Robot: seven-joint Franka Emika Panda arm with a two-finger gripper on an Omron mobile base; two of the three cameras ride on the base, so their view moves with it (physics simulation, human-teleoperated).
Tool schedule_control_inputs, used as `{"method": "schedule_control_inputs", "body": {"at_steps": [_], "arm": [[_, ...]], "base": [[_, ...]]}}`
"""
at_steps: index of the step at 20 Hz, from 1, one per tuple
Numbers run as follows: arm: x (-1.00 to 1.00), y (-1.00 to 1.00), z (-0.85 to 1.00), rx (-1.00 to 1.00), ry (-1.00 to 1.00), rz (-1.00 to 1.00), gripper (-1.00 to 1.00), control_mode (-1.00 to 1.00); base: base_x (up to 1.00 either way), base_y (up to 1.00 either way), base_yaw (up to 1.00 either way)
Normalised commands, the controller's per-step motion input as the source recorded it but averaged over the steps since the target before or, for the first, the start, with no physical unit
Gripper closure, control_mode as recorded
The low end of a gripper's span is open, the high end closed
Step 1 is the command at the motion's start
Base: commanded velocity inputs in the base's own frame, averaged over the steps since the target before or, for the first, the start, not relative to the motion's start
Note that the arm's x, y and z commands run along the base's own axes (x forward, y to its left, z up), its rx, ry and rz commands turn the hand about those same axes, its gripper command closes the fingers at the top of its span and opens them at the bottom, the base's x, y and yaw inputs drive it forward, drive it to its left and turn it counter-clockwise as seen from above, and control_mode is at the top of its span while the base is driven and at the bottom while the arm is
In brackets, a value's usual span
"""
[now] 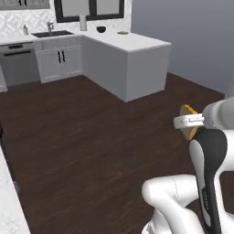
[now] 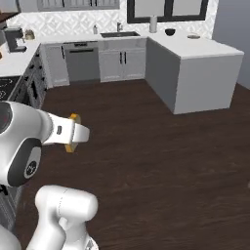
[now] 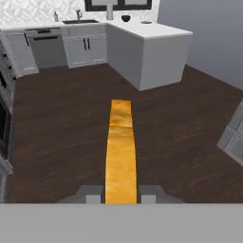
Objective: Start the toaster. Once the lever pops up, take the bread to the plate on the dining counter.
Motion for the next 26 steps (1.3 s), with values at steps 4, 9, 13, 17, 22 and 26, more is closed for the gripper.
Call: {"method": "schedule_control_inputs", "body": {"at_steps": [4, 9, 13, 17, 22, 26], "arm": [[0.0, 0.0, 0.0, 0.0, 0.0, 0.0, 1.0, 1.0], [0.0, 0.0, 0.0, 0.0, 0.0, 0.0, 1.0, 1.0], [0.0, 0.0, 0.0, 0.0, 0.0, 0.0, 1.0, 1.0], [0.0, 0.0, 0.0, 0.0, 0.0, 0.0, 1.0, 1.0], [0.0, 0.0, 0.0, 0.0, 0.0, 0.0, 1.0, 1.0], [0.0, 0.0, 0.0, 0.0, 0.0, 0.0, 1.0, 1.0]], "base": [[0.67, -0.03, -0.54], [1.0, 0.06, -0.19], [1.0, 0.03, -0.14], [1.0, 0.1, -0.14], [1.0, 0.22, -0.15], [1.0, 0.3, -0.16]]}}
